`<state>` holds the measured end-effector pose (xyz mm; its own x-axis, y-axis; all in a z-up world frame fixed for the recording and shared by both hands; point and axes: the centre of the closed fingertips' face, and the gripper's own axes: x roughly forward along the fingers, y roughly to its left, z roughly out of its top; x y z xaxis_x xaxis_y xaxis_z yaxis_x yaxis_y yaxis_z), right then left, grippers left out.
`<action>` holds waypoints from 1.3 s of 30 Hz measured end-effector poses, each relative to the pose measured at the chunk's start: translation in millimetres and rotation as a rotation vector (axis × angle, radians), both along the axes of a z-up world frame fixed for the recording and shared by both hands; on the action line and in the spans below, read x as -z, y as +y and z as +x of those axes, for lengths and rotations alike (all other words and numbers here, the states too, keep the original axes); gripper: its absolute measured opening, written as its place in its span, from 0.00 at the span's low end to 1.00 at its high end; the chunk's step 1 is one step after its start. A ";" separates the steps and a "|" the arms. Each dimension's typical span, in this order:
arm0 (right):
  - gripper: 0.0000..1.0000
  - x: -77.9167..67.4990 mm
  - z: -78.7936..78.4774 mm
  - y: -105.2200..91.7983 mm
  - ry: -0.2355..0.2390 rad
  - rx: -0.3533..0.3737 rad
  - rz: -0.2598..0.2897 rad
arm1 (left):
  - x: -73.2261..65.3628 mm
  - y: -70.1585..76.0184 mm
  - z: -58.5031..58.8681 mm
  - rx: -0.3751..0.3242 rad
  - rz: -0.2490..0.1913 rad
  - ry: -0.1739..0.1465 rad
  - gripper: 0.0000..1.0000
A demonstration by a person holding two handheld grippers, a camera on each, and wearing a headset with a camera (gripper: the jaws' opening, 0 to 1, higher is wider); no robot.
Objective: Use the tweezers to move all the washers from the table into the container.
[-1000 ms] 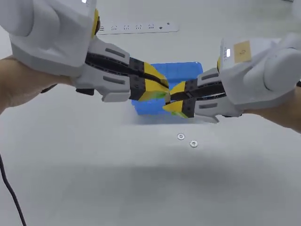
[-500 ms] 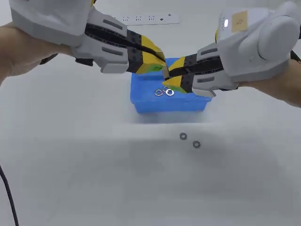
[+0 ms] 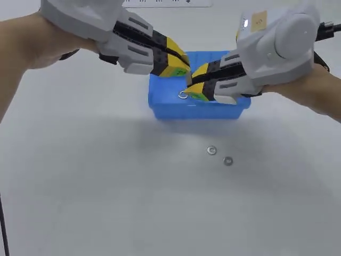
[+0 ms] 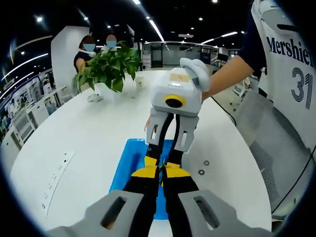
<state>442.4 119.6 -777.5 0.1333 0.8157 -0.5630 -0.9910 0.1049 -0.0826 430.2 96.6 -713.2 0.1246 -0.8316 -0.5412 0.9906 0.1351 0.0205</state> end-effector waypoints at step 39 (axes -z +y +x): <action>0.10 -52.0 -37.8 -17.5 -0.130 -0.064 0.016 | -49.5 -18.5 -45.2 0.080 0.008 -0.074 0.07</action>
